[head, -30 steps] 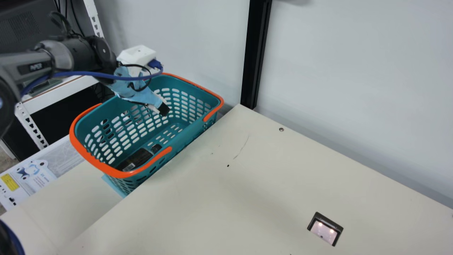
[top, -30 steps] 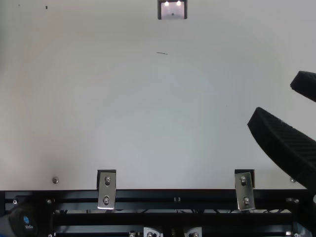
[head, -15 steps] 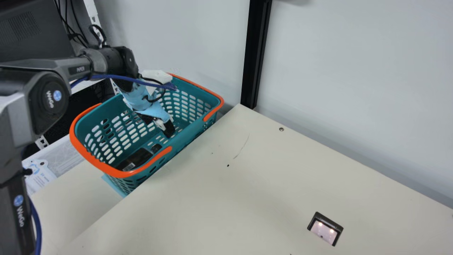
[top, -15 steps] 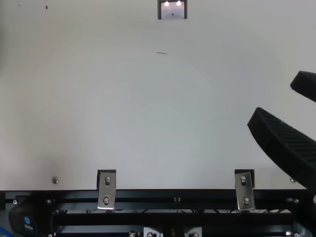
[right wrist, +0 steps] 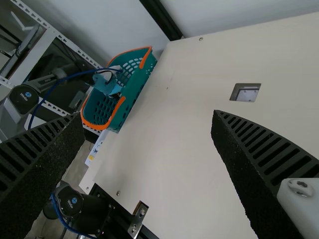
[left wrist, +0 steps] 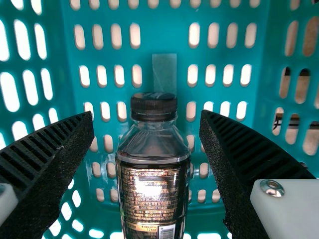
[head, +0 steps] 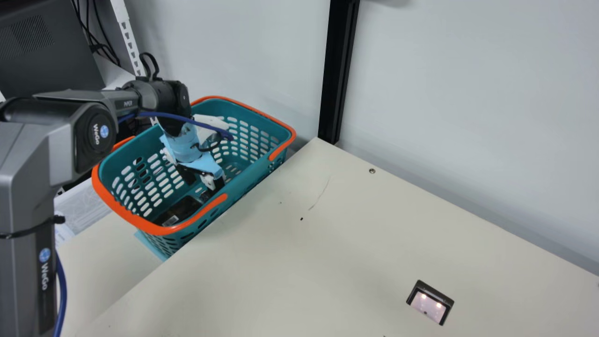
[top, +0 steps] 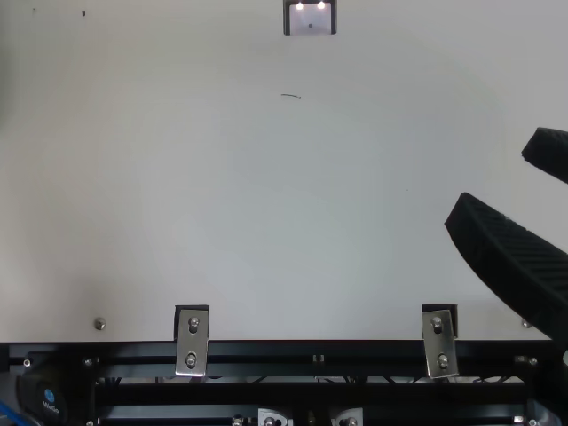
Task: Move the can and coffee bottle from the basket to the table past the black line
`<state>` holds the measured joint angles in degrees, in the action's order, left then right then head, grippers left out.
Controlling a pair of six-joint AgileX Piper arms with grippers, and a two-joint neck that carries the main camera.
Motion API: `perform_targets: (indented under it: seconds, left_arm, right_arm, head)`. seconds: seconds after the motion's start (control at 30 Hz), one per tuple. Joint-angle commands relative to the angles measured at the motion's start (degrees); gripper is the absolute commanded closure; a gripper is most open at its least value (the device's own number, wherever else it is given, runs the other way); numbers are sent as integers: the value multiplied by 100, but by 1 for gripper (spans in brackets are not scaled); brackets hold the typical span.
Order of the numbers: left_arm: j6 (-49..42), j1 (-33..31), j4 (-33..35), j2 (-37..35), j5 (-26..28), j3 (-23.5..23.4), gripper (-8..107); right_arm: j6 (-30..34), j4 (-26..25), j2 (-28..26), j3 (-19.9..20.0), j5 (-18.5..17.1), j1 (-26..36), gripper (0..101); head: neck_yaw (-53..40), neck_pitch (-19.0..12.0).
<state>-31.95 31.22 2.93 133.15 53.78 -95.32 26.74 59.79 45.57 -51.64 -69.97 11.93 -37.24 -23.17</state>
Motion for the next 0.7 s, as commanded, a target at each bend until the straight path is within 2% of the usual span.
perform_targets:
  seconds: [0.0,0.23,0.67]
  left_arm:
    - [42,17,-53,61,10,12,9]
    - [152,34,-175,195,-38,161,9]
    - [196,50,-334,159,-300,715,9]
  right_arm:
    - [0,0,0,0,0,0,0]
    - [0,0,0,0,0,0,0]
    - [0,0,0,0,0,0,0]
  head:
    - [-91,-158]
    - [-91,-158]
    - [-91,-158]
